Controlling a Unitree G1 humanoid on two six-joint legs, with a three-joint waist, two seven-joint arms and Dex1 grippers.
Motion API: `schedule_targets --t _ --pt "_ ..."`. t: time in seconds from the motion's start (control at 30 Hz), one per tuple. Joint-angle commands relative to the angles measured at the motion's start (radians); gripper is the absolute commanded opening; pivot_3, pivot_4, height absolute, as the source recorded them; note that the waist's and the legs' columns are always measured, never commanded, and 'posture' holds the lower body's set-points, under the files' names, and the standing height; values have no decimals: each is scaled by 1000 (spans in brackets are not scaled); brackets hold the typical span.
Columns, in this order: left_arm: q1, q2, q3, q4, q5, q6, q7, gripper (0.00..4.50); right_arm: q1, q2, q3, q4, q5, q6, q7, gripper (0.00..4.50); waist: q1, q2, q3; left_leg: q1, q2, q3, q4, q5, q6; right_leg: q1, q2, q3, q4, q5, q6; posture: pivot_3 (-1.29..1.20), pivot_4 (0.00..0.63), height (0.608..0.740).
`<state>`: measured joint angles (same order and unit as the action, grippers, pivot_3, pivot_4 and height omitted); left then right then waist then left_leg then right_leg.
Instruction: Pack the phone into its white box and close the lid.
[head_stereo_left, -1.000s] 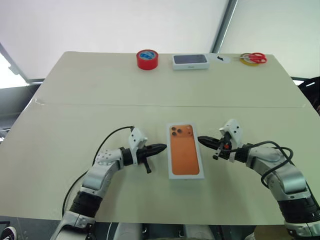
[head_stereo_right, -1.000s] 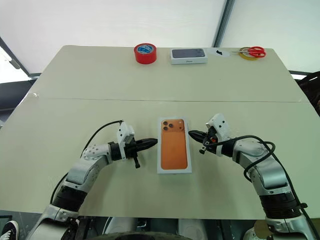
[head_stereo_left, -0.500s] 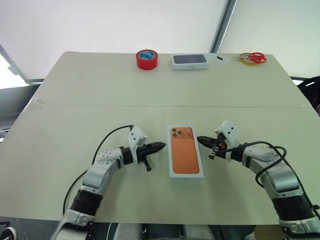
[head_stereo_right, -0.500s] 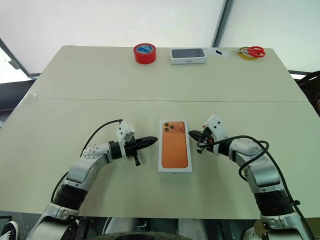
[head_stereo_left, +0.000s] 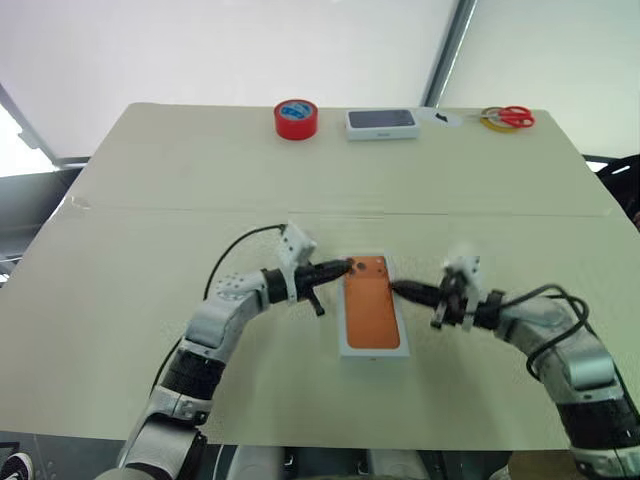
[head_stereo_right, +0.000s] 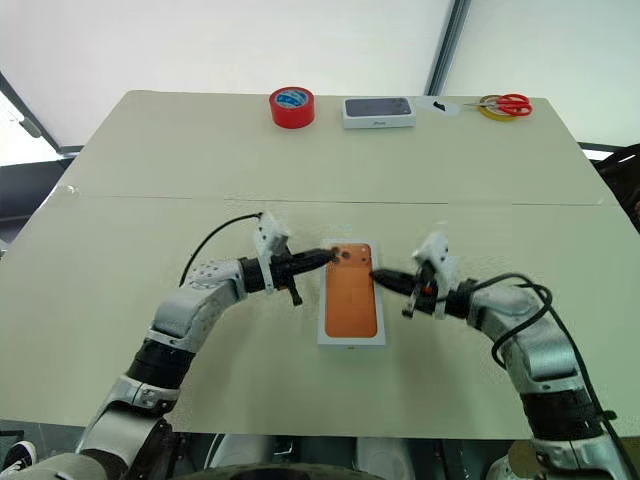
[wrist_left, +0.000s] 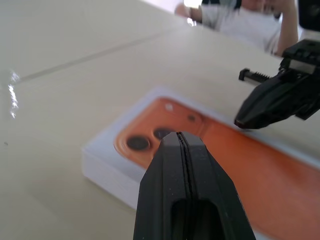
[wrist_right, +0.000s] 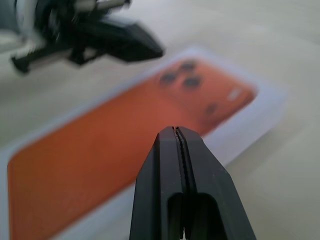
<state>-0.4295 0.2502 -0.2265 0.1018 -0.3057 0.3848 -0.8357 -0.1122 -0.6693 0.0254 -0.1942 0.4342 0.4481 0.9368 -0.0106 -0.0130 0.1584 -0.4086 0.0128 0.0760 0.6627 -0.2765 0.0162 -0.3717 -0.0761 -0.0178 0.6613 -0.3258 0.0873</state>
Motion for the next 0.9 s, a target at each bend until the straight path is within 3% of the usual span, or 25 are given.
schedule_targets --t 0.03,0.1,0.17,0.3,0.43,0.53,0.7,0.9 --pt "-6 26 -55 51 76 -13 -5 0 14 -47 81 14 -134 -56 -5 16 0 -1 -1 2 0 0 0 0 0 3 0 0 0 0 0 0 150 730" --pt "-2 29 -32 66 61 6 -6 0 1 -30 73 22 -113 2 -32 16 0 -3 -3 6 0 -1 0 0 0 7 0 0 -1 0 0 0 150 730" --pt "7 34 -2 43 15 34 -29 526 -6 -26 49 -1 -37 49 4 548 0 -6 -5 8 1 -1 0 -1 0 10 0 0 -2 0 0 0 150 730" --pt "37 51 64 -39 -44 42 -36 2272 -51 4 -14 7 13 62 -21 2363 -1 -5 -5 9 1 -2 -1 -1 0 11 -1 0 -3 0 0 0 150 730" --pt "107 153 153 -125 -96 48 -77 4245 -88 -17 -70 33 20 31 -8 4416 -3 -4 -4 3 1 -2 -2 -1 -1 4 -2 0 -3 0 -1 0 150 730" --pt "192 259 264 -158 -150 61 -111 4410 -116 -61 -75 56 -61 -60 -10 4491 -5 -2 -1 -2 1 -2 -2 3 -6 -2 -2 0 -3 0 0 0 150 730" --pt "312 402 426 -228 -214 106 -125 4410 -148 -128 -146 105 -20 -59 60 4491 -1 0 0 -2 1 -2 -2 0 -1 -1 -2 0 -4 0 -1 0 150 730" --pt "411 448 524 -288 -223 68 -121 4410 -77 -223 -184 158 -32 -110 173 4491 -3 0 1 -2 0 -2 -3 -1 0 0 -4 -1 -7 0 -1 0 150 730"
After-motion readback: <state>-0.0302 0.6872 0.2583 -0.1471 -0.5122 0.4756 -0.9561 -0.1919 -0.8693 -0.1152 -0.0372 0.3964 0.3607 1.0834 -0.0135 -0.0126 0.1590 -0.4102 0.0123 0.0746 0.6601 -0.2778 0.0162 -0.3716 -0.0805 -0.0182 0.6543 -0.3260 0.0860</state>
